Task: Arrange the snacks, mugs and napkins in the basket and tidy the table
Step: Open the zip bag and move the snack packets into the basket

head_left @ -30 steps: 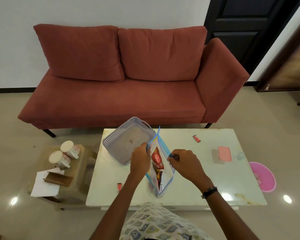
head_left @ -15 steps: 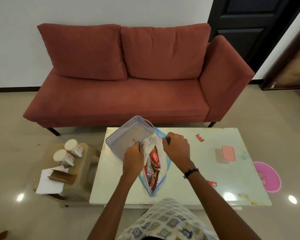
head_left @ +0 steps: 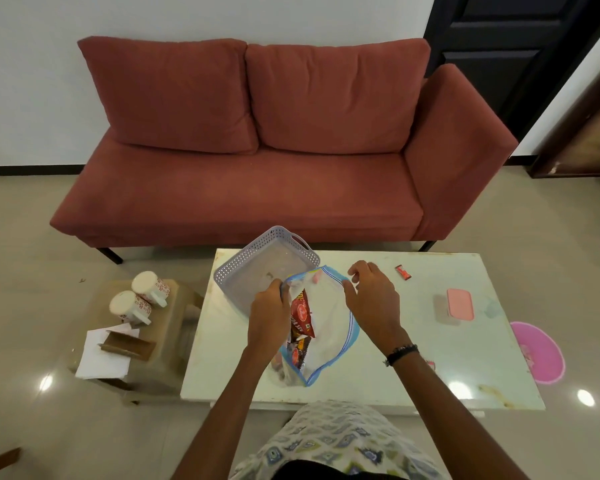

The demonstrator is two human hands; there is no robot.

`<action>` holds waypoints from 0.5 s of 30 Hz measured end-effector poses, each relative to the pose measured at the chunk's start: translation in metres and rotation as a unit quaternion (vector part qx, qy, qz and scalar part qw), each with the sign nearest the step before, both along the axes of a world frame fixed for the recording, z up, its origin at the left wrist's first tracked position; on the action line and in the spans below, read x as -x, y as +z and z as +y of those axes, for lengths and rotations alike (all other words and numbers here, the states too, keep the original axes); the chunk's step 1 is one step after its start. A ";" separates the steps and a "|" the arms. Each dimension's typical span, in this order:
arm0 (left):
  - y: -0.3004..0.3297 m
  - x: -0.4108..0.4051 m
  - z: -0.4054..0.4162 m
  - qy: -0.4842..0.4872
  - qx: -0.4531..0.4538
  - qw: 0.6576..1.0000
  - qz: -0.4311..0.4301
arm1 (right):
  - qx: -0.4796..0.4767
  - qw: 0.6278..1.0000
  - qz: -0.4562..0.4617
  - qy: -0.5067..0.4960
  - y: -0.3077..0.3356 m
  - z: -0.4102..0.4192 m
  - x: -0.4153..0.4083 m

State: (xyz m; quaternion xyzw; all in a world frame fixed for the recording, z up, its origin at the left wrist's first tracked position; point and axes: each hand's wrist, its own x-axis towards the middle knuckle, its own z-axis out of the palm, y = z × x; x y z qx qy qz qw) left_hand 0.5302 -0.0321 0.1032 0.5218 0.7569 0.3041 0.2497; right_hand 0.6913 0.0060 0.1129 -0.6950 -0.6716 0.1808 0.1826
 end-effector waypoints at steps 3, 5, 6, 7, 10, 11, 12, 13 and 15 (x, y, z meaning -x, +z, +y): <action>0.003 -0.001 0.003 0.011 -0.007 1.000 -0.012 | -0.107 0.990 0.071 0.052 0.010 -0.017 0.012; 0.004 -0.002 0.003 0.016 -0.014 1.000 -0.017 | -0.048 0.991 0.066 0.110 0.013 -0.025 0.026; 0.005 -0.003 0.003 0.019 -0.014 1.000 -0.020 | 0.016 0.990 0.037 0.138 0.010 -0.026 0.034; 0.006 -0.004 0.001 0.022 -0.015 0.999 -0.023 | 0.072 0.985 0.000 0.158 0.006 -0.025 0.042; 0.006 -0.005 -0.002 0.021 -0.011 1.000 -0.011 | 0.156 0.972 -0.070 0.160 -0.013 -0.013 0.055; 0.006 -0.006 -0.003 0.019 -0.012 1.000 -0.003 | 0.168 0.970 -0.084 0.155 -0.020 -0.008 0.056; 0.005 -0.006 -0.004 0.019 -0.013 1.000 0.002 | 0.179 0.968 -0.092 0.149 -0.026 -0.003 0.055; 0.004 -0.008 -0.005 0.019 -0.016 1.000 0.003 | 0.187 0.968 -0.094 0.140 -0.032 0.001 0.054; 0.006 -0.012 -0.007 0.022 -0.023 0.999 0.000 | 0.206 0.967 -0.088 0.121 -0.040 0.006 0.052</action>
